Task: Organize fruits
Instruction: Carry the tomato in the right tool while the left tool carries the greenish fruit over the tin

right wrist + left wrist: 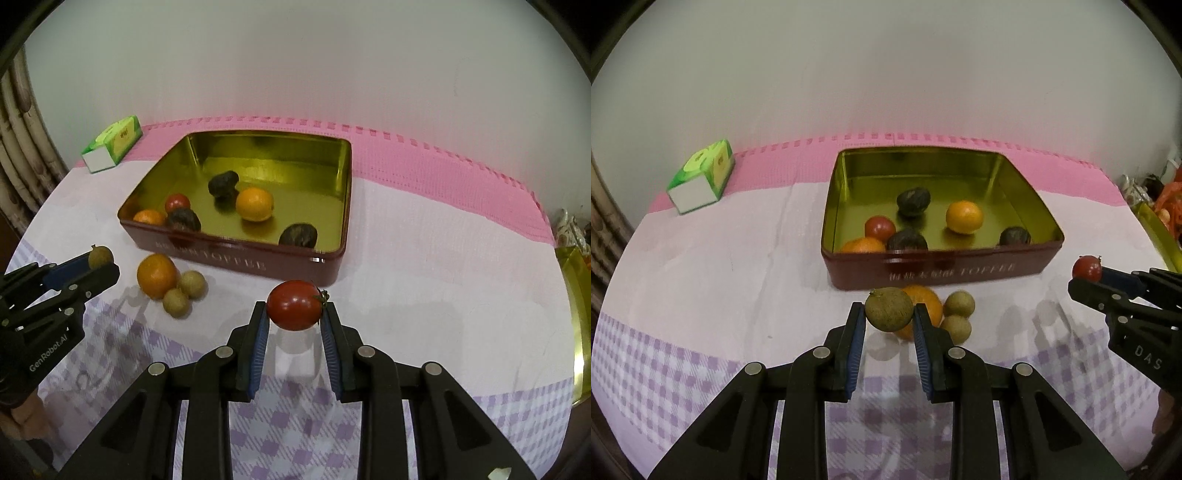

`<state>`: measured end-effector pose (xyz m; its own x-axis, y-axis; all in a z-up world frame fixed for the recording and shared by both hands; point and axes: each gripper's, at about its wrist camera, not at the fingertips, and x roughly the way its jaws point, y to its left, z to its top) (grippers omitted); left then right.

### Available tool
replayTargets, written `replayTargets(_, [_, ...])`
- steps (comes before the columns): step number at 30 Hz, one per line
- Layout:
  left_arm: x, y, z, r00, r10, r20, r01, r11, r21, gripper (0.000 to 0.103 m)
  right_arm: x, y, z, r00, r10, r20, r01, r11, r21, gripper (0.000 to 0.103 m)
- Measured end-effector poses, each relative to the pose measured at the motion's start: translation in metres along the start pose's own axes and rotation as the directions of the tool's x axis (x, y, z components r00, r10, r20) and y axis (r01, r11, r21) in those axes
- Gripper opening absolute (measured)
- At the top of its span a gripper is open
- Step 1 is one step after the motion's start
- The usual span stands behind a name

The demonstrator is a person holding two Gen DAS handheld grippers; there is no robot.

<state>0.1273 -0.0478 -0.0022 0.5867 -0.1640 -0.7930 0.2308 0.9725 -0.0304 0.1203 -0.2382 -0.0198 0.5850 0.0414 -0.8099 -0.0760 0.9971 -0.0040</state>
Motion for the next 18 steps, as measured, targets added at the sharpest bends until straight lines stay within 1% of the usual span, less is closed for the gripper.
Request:
replayTargets(10, [0.005,0.005,0.032,0.999,0.0,0.034,0.0,1.0,0.008,0.027,0.001,-0.002,0.032,0.999,0.008,0.035,-0.008,1.0,-0.005,0.026])
replayTargets(18, [0.026,0.006,0.058,0.999,-0.016,0.032,0.016,1.0,0.009,0.027,0.017,0.0,0.05,0.999,0.01,0.034,-0.01,1.0,-0.015,0.026])
